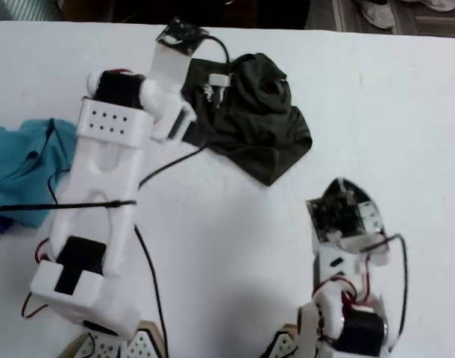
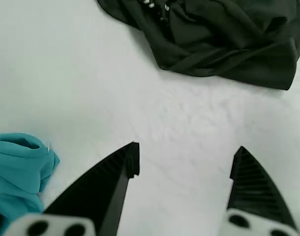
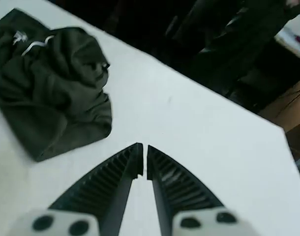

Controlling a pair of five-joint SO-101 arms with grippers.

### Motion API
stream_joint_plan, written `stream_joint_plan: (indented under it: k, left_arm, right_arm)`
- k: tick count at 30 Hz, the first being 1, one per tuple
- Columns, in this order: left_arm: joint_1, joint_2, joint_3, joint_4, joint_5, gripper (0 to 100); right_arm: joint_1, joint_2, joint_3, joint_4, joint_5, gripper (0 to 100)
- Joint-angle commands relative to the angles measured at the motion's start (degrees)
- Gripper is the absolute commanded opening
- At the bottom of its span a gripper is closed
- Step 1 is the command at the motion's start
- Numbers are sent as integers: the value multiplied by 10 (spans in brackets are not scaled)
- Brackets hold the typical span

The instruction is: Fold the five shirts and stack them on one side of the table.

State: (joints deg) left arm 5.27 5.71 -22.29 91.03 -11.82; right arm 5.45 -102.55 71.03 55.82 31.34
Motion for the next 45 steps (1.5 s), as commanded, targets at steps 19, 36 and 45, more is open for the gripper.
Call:
stream_joint_plan:
  k: [19, 36, 45]
  left_arm:
    - [28, 100, -8, -82, 91, 312]
    - [119, 288, -198, -82, 200, 313]
    - [135, 360, -264, -82, 280, 316]
  right_arm:
    - [24, 351, -509, 212, -2, 25]
    - [271, 335, -520, 238, -67, 158]
    - [282, 322, -518, 263, -66, 158]
